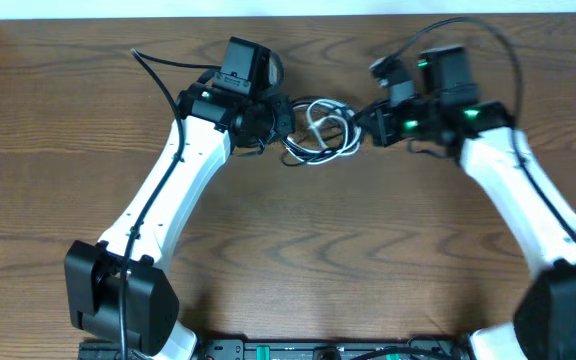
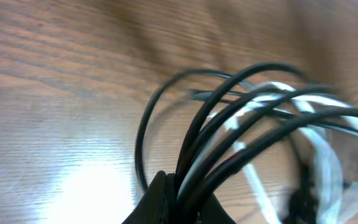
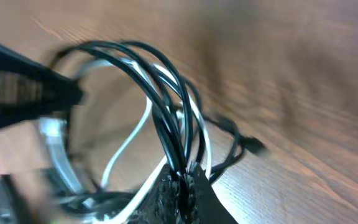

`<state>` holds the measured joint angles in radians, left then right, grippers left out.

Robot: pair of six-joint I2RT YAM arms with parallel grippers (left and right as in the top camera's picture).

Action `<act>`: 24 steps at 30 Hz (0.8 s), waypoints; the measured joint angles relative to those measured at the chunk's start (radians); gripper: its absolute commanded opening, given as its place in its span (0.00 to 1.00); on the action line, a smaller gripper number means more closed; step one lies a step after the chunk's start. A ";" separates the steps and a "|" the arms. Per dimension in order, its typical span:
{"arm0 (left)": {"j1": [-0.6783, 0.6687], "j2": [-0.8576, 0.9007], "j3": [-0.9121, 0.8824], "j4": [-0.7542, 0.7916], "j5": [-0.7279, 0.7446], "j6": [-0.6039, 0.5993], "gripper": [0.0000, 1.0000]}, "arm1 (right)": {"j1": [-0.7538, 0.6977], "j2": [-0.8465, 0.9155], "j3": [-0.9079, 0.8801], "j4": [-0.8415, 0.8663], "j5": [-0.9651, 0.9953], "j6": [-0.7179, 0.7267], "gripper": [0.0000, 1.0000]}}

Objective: Untangle cables

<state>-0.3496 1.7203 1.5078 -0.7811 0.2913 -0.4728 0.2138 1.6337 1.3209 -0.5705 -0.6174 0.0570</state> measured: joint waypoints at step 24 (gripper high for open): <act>0.021 0.000 0.000 -0.015 -0.034 0.065 0.07 | -0.285 0.087 0.009 -0.217 0.160 0.031 0.38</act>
<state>-0.3290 1.7203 1.5078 -0.7959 0.2569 -0.4076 -0.0715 1.7210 1.3296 -0.7876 -0.4576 0.0875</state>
